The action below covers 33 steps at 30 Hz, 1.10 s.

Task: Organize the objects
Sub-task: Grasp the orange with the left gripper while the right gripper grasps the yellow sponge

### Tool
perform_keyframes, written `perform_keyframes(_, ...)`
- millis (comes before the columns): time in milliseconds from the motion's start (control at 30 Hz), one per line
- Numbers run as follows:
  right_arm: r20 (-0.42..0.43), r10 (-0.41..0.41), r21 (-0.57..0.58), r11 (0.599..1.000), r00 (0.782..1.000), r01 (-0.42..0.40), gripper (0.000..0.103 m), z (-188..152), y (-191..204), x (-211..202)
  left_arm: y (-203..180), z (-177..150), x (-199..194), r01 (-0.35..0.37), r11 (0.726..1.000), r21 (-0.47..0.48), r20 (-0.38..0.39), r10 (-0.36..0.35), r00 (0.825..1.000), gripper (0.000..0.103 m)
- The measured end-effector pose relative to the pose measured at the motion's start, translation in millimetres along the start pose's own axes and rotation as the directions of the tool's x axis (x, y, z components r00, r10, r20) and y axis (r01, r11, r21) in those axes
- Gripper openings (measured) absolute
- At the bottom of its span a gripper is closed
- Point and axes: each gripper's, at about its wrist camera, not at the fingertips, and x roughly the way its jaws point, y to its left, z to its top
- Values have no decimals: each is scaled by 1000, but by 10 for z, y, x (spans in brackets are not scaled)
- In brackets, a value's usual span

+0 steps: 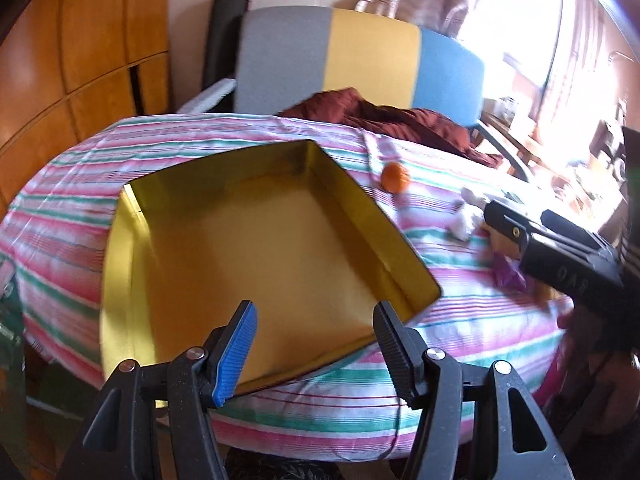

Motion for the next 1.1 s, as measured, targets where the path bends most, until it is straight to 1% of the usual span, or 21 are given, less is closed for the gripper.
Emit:
perform_keyframes(67,1,-26,12,1000,1000,26,103,23,-127,16,-15,43,23,30,1000,-1,3,-30,1000,61)
perform_keyframes(167,1,-68,14,998,998,68,103,57,-322,26,-59,161,44,42,999,23,11,-43,999,61)
perform_keyframes(300,17,-123,0,992,992,123,103,145,-599,14,-181,427,129,56,996,68,15,-57,998,62)
perform_keyframes(400,35,-151,18,989,988,150,103,232,-845,-13,-302,637,240,76,992,105,-11,-75,997,62)
perform_keyframes(467,53,-187,22,982,981,186,103,299,-1026,-19,-367,773,334,95,989,117,-33,-92,995,62)
perform_keyframes(600,82,-225,46,974,971,222,103,383,-1353,19,-574,1028,552,137,977,164,-56,-129,990,62)
perform_keyframes(667,95,-221,65,974,971,215,103,406,-1489,53,-687,1134,681,132,971,202,-52,-124,991,62)
perform_keyframes(733,91,-207,111,974,974,196,103,398,-1635,111,-776,1243,850,129,966,226,-66,-117,991,62)
perform_keyframes(867,21,-165,213,964,986,157,103,356,-1854,251,-837,1397,1225,149,965,214,-140,-121,983,62)
perform_keyframes(900,15,-161,224,962,987,153,103,348,-1876,265,-857,1432,1330,160,964,211,-156,-129,979,62)
perform_keyframes(1100,12,-138,258,957,990,130,103,329,-1939,261,-1037,1529,1761,176,953,247,-208,-126,970,62)
